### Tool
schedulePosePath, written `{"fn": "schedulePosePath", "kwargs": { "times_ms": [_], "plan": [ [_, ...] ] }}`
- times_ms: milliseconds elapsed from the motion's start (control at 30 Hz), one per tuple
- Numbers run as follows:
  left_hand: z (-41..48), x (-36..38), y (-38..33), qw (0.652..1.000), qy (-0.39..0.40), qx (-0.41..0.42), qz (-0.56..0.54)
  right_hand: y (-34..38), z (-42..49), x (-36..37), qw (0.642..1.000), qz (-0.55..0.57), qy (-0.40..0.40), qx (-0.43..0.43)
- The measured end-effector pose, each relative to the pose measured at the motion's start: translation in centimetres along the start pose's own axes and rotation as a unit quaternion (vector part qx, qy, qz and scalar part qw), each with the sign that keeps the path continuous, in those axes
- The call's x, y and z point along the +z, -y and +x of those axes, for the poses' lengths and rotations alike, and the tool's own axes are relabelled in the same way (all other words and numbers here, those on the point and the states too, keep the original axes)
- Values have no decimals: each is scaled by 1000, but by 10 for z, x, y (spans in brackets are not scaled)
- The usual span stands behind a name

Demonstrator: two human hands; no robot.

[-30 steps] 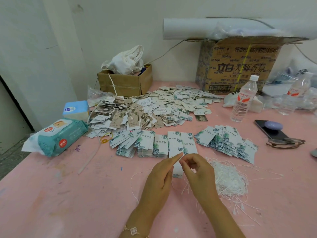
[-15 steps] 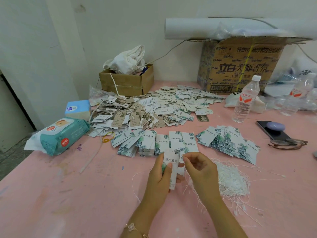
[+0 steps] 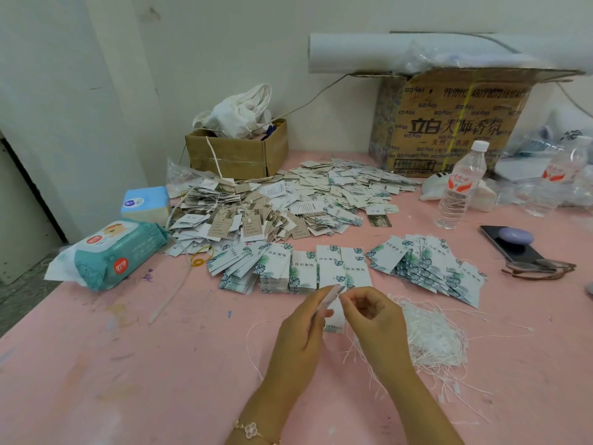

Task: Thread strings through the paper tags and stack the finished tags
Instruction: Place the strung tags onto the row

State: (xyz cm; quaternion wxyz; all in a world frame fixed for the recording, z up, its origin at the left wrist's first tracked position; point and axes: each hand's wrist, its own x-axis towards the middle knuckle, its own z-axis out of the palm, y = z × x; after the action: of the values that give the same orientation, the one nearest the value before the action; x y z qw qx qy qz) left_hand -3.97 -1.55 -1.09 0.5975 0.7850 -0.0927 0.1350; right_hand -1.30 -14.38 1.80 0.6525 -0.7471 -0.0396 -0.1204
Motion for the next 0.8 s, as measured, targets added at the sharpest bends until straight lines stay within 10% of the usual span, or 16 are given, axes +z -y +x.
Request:
{"fn": "schedulePosePath", "kwargs": {
  "times_ms": [567, 800],
  "plan": [
    [-1, -2, 0, 997, 35, 17, 63, -3, 2, 0, 1000, -9, -27, -8],
    [-1, 0, -1, 999, 26, 12, 42, -4, -3, 0, 985, -103, -42, -135]
  ]
}}
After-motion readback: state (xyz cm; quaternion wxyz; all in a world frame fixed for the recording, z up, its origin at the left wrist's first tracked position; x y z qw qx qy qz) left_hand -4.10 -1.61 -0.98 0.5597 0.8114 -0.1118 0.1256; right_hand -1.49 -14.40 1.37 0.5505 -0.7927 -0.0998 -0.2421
